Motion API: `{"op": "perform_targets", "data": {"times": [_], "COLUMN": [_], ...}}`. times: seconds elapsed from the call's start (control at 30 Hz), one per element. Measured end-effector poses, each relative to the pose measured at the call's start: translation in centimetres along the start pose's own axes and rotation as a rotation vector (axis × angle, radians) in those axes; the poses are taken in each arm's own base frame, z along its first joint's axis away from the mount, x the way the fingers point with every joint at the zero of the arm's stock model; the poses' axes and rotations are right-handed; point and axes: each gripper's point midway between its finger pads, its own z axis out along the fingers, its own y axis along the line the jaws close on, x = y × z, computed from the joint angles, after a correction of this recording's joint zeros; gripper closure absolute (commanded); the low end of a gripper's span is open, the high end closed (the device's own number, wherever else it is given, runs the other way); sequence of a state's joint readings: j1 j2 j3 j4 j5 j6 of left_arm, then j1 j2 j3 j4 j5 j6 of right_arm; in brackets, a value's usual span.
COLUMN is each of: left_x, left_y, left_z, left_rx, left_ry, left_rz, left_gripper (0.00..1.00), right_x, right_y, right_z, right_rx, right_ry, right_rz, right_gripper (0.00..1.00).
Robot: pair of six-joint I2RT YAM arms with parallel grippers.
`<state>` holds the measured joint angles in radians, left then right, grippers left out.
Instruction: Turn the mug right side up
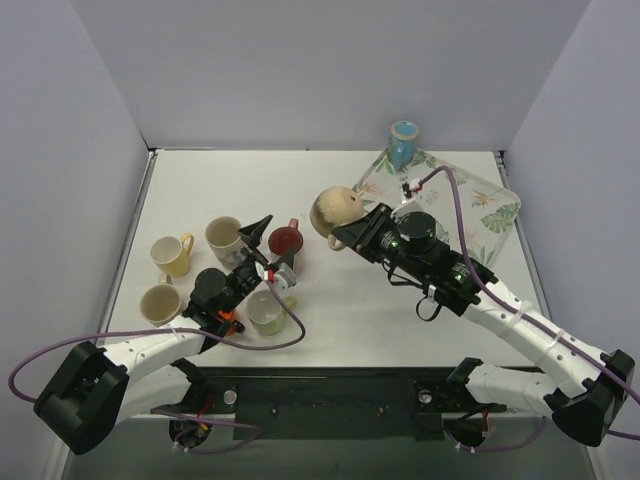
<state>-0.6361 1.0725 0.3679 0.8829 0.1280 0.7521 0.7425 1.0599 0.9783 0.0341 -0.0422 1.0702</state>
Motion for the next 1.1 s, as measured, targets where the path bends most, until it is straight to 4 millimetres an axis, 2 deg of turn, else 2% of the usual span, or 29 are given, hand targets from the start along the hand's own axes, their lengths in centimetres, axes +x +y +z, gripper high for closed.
{"op": "perform_targets", "data": {"times": [0.1,0.17,0.27,0.37,0.7,0.87,0.9,0.93,0.97,1.03,1.07,1.1], "left_x": [-0.6,-2.0,-3.7,-4.6,-3.7,-3.2,-3.0,-2.9,-2.7,-1.9,-1.5,-1.4], "left_y": [0.1,0.9,1.7,2.1,1.6,1.4,1.4,1.5,1.7,2.4,2.8,3.2], "left_z": [-1.1,-1.3,-1.5,-1.6,-1.1,-1.0,-1.0,-1.1,-1.1,-1.3,-1.5,-1.7], "left_rx": [-0.052,-0.095,-0.135,-0.157,-0.154,-0.147,-0.147,-0.152,-0.157,-0.186,-0.201,-0.221], "left_ry": [-0.060,-0.118,-0.178,-0.208,-0.178,-0.154,-0.147,-0.138,-0.127,-0.082,-0.065,-0.051], "left_rz": [0.040,0.087,0.139,0.182,0.258,0.286,0.291,0.301,0.305,0.335,0.340,0.337], "left_gripper": [0.03,0.04,0.05,0.07,0.14,0.33,0.45,0.53,0.70,0.94,0.99,1.00], "right_x": [1.6,2.5,3.2,3.9,6.5,7.8,7.9,7.9,7.9,7.9,7.9,8.0], "right_y": [0.1,0.3,1.1,2.0,2.4,3.3,3.4,3.5,3.7,4.2,4.4,4.3], "right_z": [-0.1,-0.3,0.0,0.2,2.0,2.9,3.0,3.2,3.4,3.7,3.9,4.1], "right_rx": [0.016,0.023,0.017,0.000,-0.008,-0.037,-0.041,-0.045,-0.049,-0.060,-0.063,-0.059], "right_ry": [0.020,0.034,0.048,0.061,0.116,0.136,0.136,0.136,0.134,0.129,0.127,0.128], "right_rz": [-0.020,-0.034,-0.046,-0.052,-0.028,0.006,0.012,0.024,0.042,0.082,0.103,0.118], "right_gripper": [1.00,1.00,1.00,1.00,1.00,1.00,1.00,1.00,1.00,1.00,1.00,1.00]}}
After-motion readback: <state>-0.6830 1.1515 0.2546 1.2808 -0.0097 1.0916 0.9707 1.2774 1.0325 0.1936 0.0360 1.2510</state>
